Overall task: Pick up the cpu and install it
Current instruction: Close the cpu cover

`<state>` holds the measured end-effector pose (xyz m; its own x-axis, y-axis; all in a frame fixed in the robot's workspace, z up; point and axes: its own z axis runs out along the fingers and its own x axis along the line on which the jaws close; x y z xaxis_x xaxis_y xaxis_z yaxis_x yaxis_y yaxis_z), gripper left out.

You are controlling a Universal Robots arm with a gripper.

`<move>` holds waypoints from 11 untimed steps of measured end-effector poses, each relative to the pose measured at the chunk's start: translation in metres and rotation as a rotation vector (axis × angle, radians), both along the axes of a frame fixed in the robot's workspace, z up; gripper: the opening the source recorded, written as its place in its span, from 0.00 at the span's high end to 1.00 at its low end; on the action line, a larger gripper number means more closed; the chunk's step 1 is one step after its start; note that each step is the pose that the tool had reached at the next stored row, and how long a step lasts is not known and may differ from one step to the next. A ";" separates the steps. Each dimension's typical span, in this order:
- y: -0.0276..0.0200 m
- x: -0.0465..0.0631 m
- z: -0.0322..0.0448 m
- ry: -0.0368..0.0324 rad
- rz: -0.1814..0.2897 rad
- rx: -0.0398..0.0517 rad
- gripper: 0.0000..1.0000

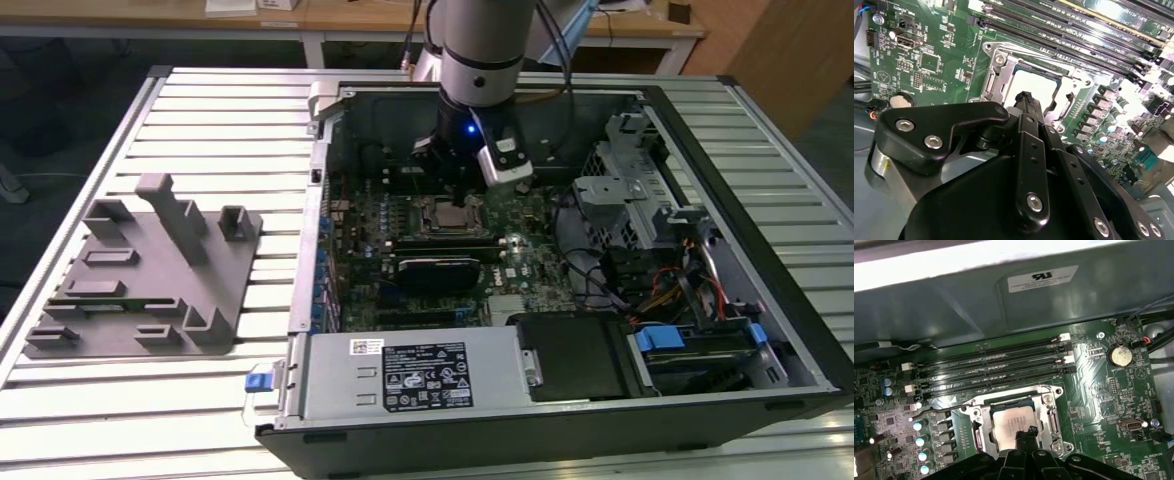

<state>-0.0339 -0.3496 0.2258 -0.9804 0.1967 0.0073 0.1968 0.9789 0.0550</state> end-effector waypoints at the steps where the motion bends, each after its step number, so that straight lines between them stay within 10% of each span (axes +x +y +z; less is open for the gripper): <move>1: -0.0001 -0.001 -0.0007 0.0000 0.001 0.0001 0.89; 11: -0.0002 -0.011 -0.0076 0.0000 0.013 0.0002 0.89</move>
<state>-0.0446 -0.3498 0.2182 -0.9829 0.1840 0.0074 0.1841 0.9814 0.0552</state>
